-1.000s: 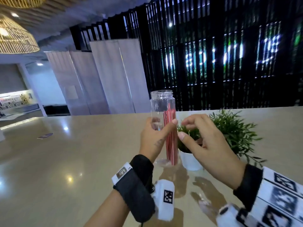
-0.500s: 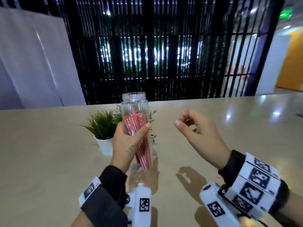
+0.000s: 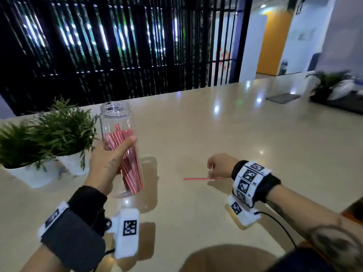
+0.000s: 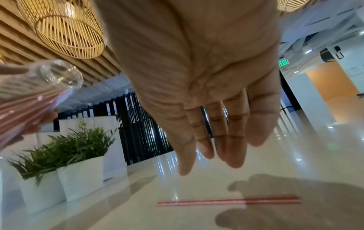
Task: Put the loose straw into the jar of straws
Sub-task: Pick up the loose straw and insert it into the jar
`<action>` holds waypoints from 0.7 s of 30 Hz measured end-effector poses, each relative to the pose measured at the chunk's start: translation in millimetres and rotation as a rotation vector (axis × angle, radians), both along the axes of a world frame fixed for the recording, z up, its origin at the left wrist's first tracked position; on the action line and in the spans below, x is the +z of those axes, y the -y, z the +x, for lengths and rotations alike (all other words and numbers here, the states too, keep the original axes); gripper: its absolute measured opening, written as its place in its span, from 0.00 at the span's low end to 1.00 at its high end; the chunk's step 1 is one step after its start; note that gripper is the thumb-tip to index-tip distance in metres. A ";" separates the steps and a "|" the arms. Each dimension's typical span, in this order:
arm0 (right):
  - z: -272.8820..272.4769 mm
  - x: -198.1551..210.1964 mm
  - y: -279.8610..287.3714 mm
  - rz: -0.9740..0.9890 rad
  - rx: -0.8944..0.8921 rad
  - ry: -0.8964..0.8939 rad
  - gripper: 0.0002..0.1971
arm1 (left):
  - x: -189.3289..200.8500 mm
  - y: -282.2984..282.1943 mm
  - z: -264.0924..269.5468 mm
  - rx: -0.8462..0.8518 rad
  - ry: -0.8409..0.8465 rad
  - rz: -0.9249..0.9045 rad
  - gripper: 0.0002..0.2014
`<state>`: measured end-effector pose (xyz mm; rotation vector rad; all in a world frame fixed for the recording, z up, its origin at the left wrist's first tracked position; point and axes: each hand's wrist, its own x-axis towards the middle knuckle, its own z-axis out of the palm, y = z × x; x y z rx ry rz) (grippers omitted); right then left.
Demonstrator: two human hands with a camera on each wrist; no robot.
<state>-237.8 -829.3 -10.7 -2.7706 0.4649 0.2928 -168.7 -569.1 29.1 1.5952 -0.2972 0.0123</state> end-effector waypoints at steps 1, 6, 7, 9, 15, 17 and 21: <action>2.1 -6.1 3.4 -0.025 0.000 -0.004 0.16 | -0.2 5.1 0.8 0.002 -0.011 0.010 0.31; 16.3 -22.7 11.6 -0.067 0.033 -0.044 0.12 | 3.0 27.7 1.2 -0.009 -0.029 0.047 0.19; 19.3 -23.9 11.8 -0.060 0.042 -0.050 0.13 | 4.2 32.0 0.2 -0.022 -0.030 0.054 0.21; 24.2 -25.6 11.6 -0.045 0.060 -0.068 0.14 | 6.8 42.7 -2.1 -0.044 -0.032 0.062 0.24; 30.3 -31.9 13.4 -0.034 0.059 -0.070 0.05 | 9.5 70.0 -3.7 -0.089 -0.025 0.094 0.27; 30.4 -34.3 17.0 0.006 0.045 -0.089 0.07 | 8.4 74.9 -4.2 -0.092 -0.030 0.106 0.27; 31.2 -42.7 17.6 0.008 0.041 -0.130 0.10 | 5.0 78.7 -3.3 -0.097 -0.031 0.114 0.30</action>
